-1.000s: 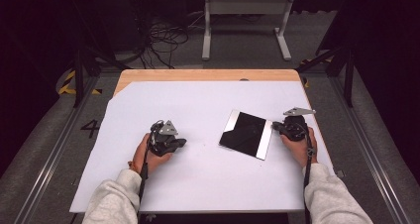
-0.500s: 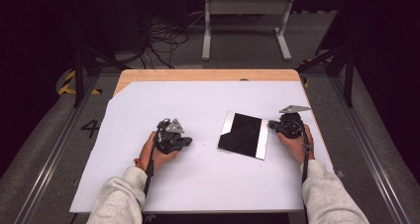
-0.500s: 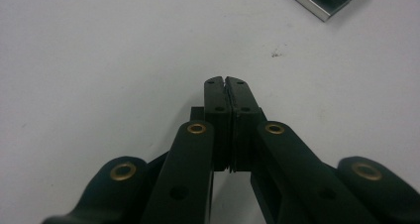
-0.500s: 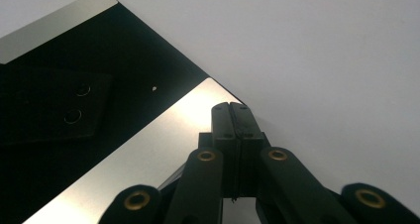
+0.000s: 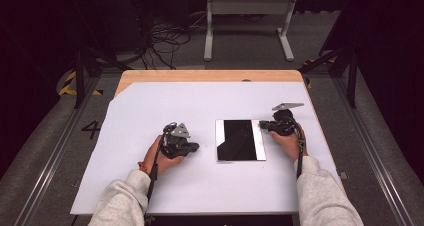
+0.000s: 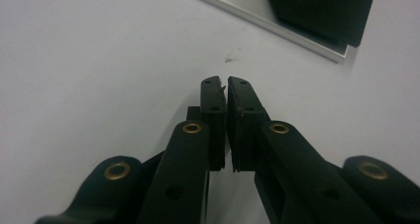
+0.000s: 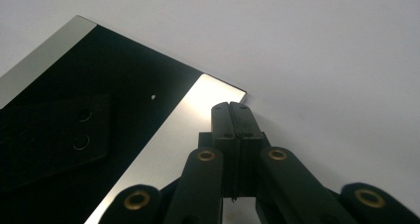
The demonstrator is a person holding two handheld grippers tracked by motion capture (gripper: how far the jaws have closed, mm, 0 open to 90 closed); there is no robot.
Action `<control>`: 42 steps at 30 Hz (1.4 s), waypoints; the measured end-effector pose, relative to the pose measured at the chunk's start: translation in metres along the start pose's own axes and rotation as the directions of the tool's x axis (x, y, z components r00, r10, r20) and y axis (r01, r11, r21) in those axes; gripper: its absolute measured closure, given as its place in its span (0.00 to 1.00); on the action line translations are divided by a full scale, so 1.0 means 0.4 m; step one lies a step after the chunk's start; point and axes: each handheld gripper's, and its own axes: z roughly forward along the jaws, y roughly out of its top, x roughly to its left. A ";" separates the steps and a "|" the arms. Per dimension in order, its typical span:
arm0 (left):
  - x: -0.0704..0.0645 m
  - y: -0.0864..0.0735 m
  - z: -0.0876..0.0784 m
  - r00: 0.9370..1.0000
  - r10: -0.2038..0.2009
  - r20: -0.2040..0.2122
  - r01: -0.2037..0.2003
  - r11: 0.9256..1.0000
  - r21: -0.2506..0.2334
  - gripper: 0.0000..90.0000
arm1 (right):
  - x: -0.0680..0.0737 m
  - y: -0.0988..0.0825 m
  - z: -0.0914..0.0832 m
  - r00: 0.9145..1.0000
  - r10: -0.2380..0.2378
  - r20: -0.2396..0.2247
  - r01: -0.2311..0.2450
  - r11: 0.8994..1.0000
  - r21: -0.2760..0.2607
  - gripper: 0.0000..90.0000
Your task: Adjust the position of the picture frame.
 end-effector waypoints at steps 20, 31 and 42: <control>-0.139 0.024 0.042 0.981 0.137 0.136 -0.140 0.990 0.011 0.98 | 0.080 0.044 0.061 0.994 -0.077 -0.071 0.079 0.997 0.023 1.00; -0.179 0.028 0.046 0.971 0.171 0.166 -0.176 0.984 0.018 0.96 | 0.122 0.067 0.089 0.992 -0.099 -0.073 0.102 0.994 0.037 1.00; -0.093 0.007 -0.062 0.994 0.104 0.023 -0.102 0.993 -0.054 0.94 | 0.131 0.028 0.015 0.988 -0.152 -0.022 0.151 0.988 -0.031 1.00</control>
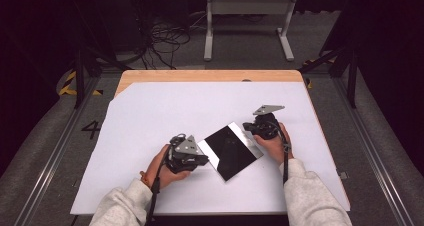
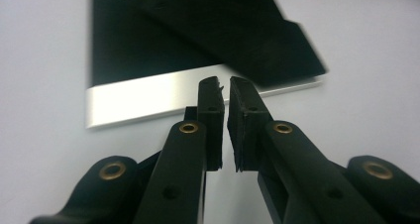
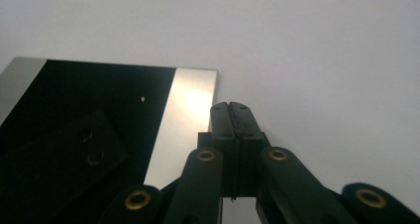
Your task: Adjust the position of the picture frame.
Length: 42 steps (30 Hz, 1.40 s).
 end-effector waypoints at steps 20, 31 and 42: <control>0.139 -0.036 0.009 0.983 -0.126 -0.131 0.130 0.991 0.018 0.95 | 0.095 -0.129 -0.174 0.992 -0.098 -0.085 0.098 0.995 0.003 1.00; 0.149 -0.026 0.045 0.985 -0.125 -0.121 0.130 0.991 0.040 0.95 | 0.094 -0.165 -0.169 0.994 -0.093 -0.063 0.096 0.994 0.047 1.00; 0.149 -0.026 0.052 0.987 -0.136 -0.091 0.140 0.989 0.045 0.95 | 0.080 -0.173 -0.167 0.997 -0.067 -0.038 0.068 0.997 0.020 1.00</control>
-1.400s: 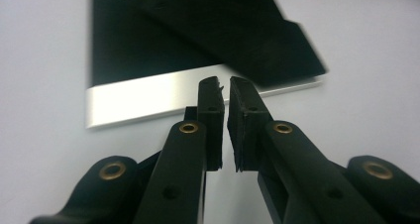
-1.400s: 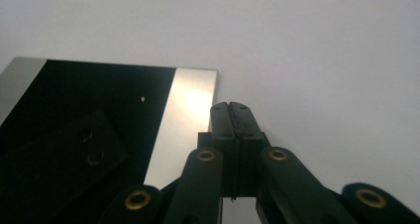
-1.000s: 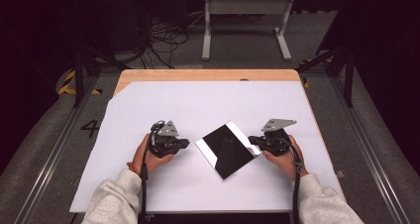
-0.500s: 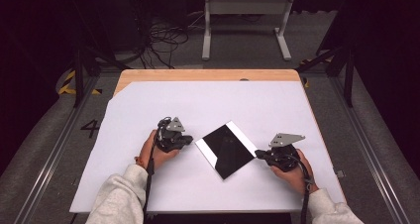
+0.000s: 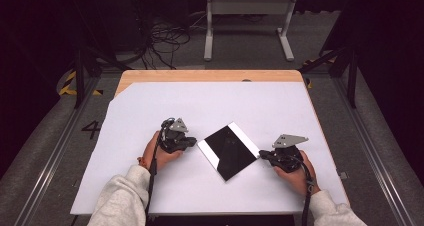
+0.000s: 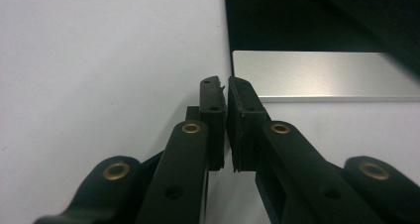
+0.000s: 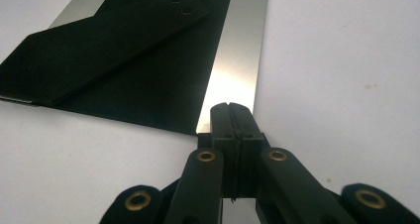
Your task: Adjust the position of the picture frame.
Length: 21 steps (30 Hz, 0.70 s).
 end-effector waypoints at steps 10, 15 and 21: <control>-0.021 0.005 -0.001 0.998 0.036 0.055 -0.038 0.999 0.027 0.95 | -0.008 0.006 0.011 1.000 0.000 0.001 0.000 1.000 -0.012 1.00; -0.011 0.004 -0.008 1.000 0.024 0.003 -0.024 1.000 0.013 0.95 | -0.010 0.011 0.015 1.000 -0.002 0.006 0.002 1.000 -0.009 1.00; 0.007 -0.001 -0.002 0.999 -0.017 -0.037 0.017 1.000 -0.006 0.94 | -0.014 0.013 0.020 1.000 0.005 0.006 -0.005 1.000 -0.016 1.00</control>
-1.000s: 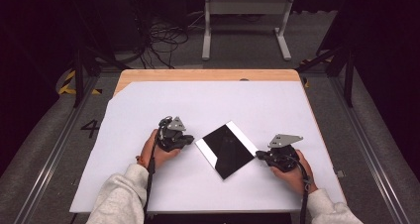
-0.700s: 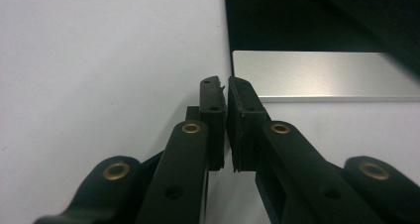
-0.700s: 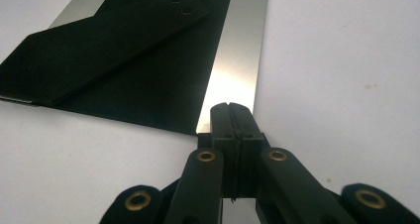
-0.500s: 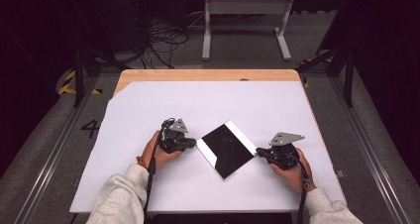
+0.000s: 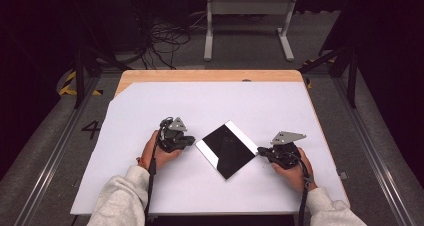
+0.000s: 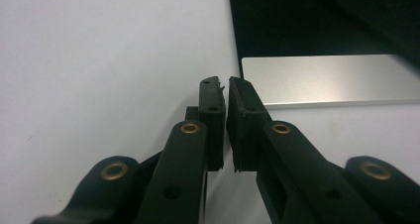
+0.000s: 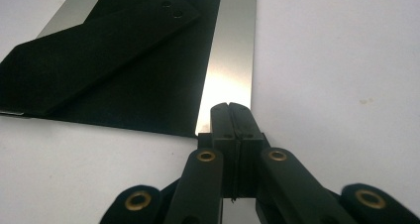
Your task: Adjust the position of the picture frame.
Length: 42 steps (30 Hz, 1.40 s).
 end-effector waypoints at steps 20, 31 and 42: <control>-0.003 -0.008 -0.006 0.996 -0.002 0.086 0.001 1.000 0.014 1.00 | -0.018 0.017 0.024 1.000 0.016 0.019 -0.016 1.000 -0.013 1.00; -0.015 -0.015 -0.016 0.996 0.001 0.090 -0.003 1.000 0.028 1.00 | -0.048 0.036 0.049 0.999 0.034 0.042 -0.032 0.999 -0.029 1.00; -0.018 -0.027 -0.024 0.992 -0.019 0.125 0.015 0.999 0.028 1.00 | -0.056 0.058 0.071 0.999 0.021 0.047 -0.020 1.000 -0.021 1.00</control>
